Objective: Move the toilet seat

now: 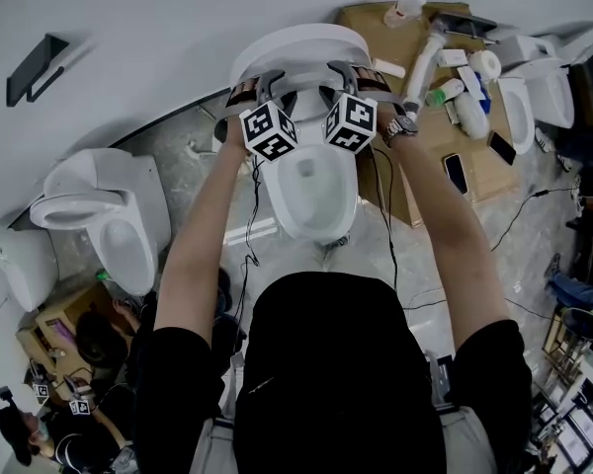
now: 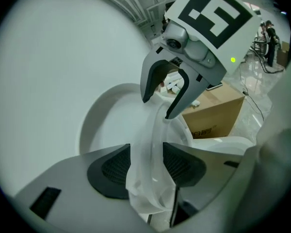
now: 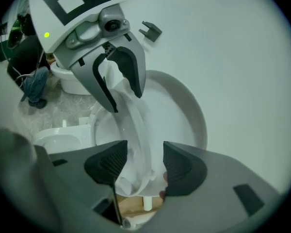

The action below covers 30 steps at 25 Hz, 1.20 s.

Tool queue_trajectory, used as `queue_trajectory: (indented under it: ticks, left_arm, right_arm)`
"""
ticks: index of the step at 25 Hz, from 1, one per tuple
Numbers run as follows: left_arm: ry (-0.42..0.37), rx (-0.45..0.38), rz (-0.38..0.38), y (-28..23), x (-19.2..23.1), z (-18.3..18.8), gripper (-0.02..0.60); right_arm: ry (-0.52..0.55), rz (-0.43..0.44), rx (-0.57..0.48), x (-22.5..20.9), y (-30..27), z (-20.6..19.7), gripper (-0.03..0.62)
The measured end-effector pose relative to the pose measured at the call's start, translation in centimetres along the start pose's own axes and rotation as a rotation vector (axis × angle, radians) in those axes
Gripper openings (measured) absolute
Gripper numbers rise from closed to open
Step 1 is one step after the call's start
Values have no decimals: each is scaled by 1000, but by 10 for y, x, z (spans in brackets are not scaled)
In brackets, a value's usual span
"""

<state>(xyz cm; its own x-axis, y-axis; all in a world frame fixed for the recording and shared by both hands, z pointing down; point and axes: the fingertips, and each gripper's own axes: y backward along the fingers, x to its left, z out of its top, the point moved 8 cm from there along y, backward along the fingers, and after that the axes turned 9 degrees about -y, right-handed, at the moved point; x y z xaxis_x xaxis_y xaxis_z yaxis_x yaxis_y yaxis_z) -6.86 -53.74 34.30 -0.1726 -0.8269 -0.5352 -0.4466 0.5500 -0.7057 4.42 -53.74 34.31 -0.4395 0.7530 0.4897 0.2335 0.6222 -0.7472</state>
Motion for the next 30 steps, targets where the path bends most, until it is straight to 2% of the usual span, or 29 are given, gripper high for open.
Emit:
queue_trajectory:
  ticks: [6,8,9,11,15,17,23,30]
  left_arm:
    - [133,-45,142,37,-3,-8,204]
    - [194,-61,167,50,-7,-9,201]
    - [225,-69,173,56,-10,-8,190]
    - [279,-87,195,70,-17,-4,128]
    - [349,-122,260,97,-27,4,44]
    - [384,-142,286,109,-35,12,13]
    - [550,-237,298,146,-69,48,9]
    - [754,-370,346,195,-114,109,9]
  right_arm:
    - [-136,-46,-96,7,36,0,218]
    - [-172,-58,-124,11,50,-4,180]
    - [-187,-73,-136,13,58,-6,148]
    - [-216,-99,-161,17,75,-11,67]
    - [-306,-101,-219,20,104,-14,20]
    - [-376,-93,-258,21,120,-18,14]
    - [-597,-56,-418,32,175,-42,14]
    - [-760,24,-562,44,248,-90,14]
